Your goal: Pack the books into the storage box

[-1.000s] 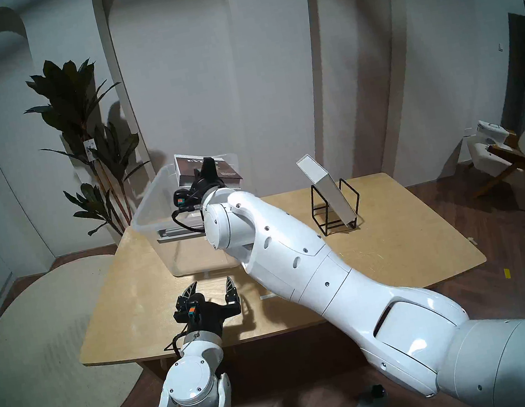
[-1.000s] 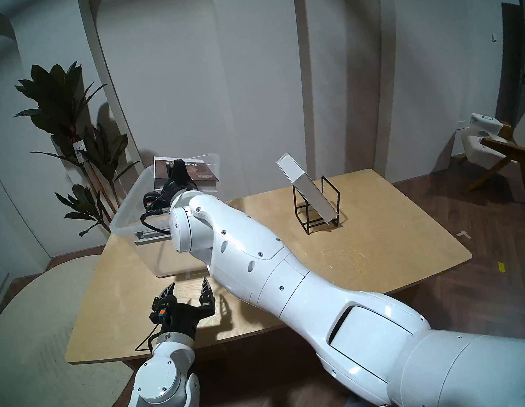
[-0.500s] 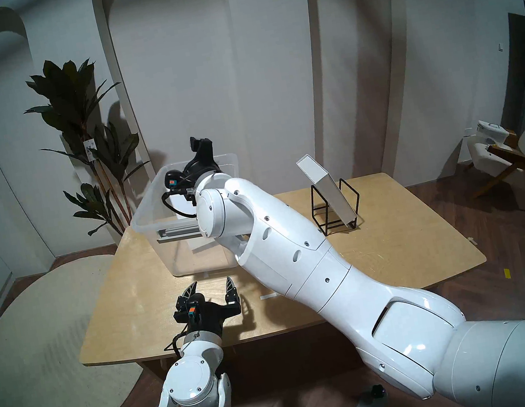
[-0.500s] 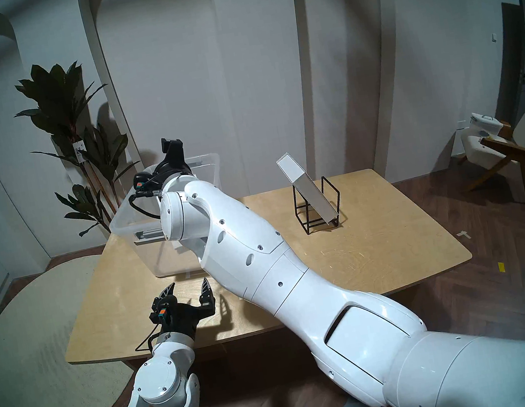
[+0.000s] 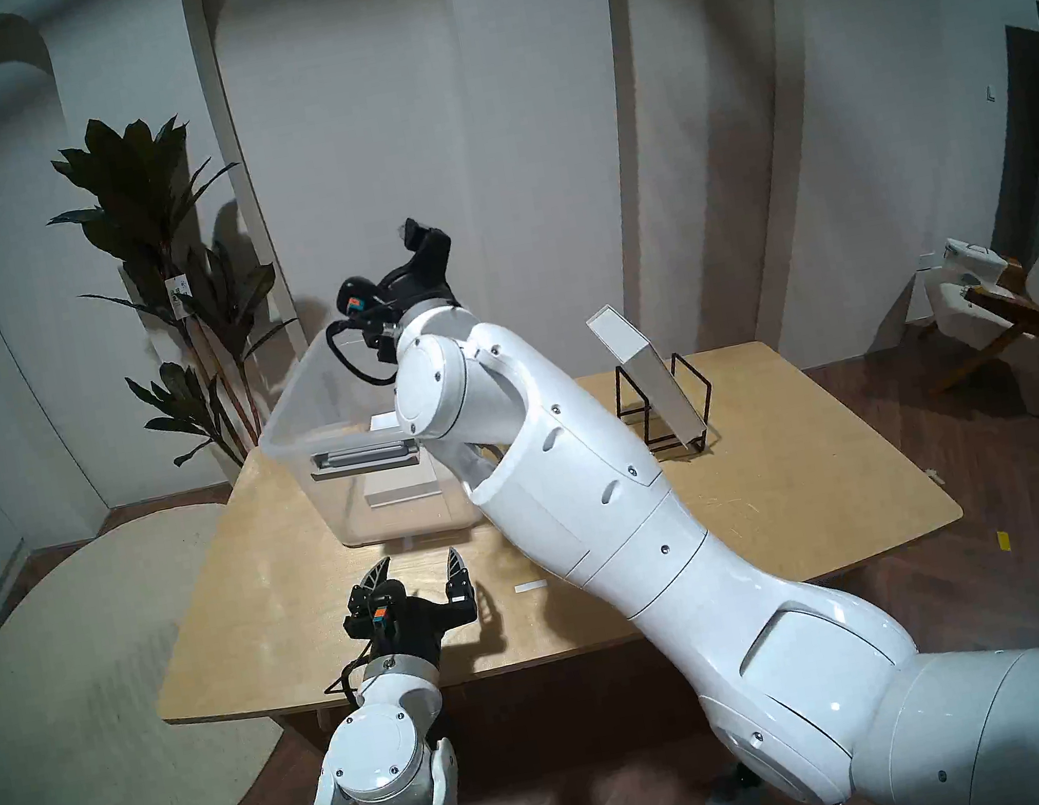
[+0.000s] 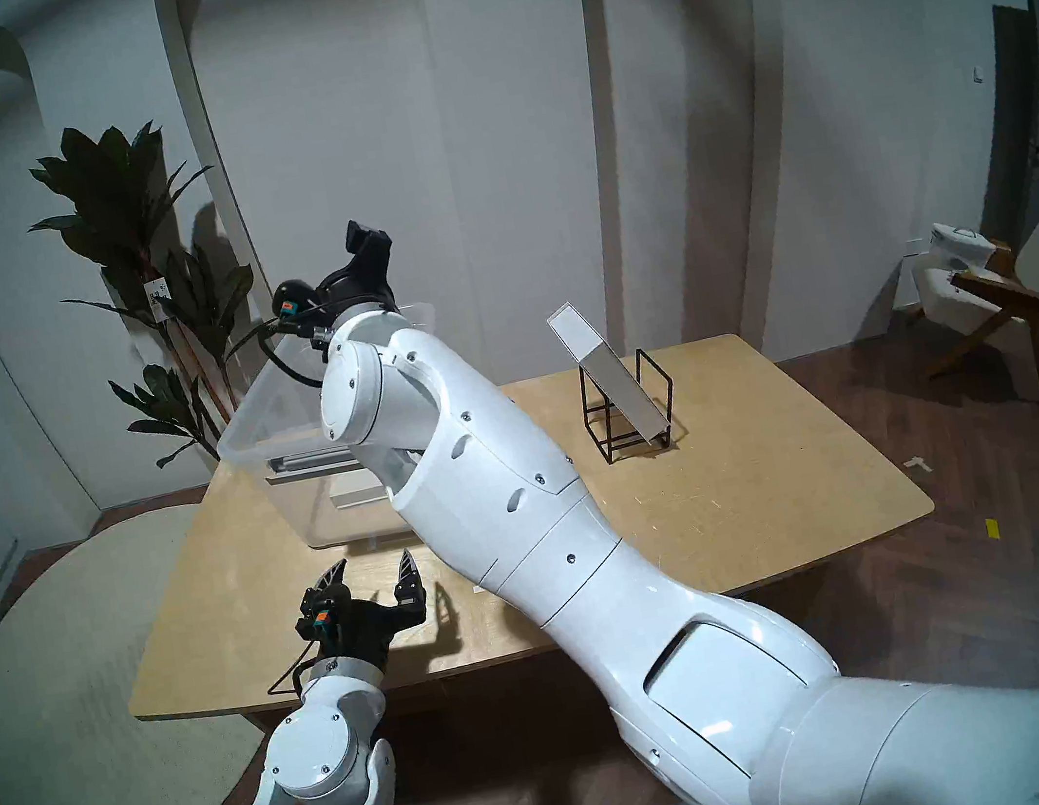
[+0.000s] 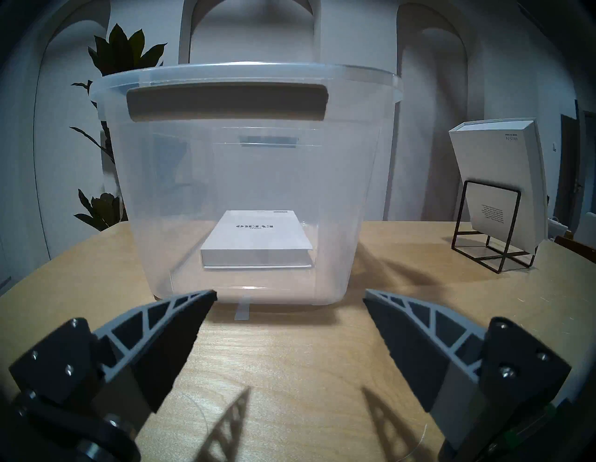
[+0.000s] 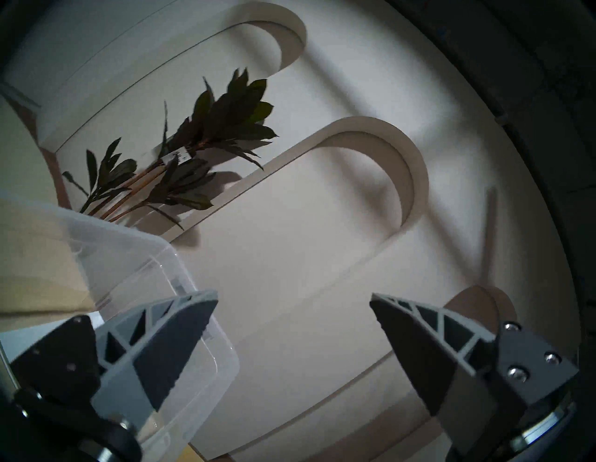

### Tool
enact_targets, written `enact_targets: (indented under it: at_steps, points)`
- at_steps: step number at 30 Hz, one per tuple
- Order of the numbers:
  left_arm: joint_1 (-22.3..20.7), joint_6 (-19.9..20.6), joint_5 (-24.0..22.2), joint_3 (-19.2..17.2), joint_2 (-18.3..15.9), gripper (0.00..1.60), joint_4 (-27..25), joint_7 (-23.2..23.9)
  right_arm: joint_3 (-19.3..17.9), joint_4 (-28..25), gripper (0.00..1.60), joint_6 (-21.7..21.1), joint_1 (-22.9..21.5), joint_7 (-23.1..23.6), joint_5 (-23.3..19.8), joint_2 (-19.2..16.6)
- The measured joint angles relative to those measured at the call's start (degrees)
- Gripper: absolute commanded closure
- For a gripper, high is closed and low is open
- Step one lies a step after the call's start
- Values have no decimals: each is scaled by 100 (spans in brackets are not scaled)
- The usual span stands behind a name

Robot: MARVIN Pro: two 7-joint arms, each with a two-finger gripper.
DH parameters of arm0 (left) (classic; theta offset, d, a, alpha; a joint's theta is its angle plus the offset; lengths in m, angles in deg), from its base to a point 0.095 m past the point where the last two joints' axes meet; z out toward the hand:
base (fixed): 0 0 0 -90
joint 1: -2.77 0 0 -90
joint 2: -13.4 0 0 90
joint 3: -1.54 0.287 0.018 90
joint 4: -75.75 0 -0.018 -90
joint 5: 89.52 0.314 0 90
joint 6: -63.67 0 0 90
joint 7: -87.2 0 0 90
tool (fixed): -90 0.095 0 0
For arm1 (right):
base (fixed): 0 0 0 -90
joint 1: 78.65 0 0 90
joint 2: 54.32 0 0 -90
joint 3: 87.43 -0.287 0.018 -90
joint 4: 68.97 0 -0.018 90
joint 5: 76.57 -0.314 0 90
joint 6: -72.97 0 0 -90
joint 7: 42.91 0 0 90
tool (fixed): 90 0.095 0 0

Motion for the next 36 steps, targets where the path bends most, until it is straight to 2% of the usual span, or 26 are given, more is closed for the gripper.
enact_targets:
  at_steps: [13,23,31,36]
  points:
    - [-2,0,4,0,1,0,12,0,-1186,-912,0,96,355,-716,-680,22]
    - [-7,-2,8,0,1,0,33,0,-2171,-1681,0,86,780,-1011,-928,-322]
    - [-116,-12,49,6,-91,0,-10,112,-2975,-2173,0,-201,1338,-1040,-1186,-659]
    - [-252,-6,157,47,-213,0,-39,222,-3461,-2257,0,-347,1714,-746,-1450,-829]
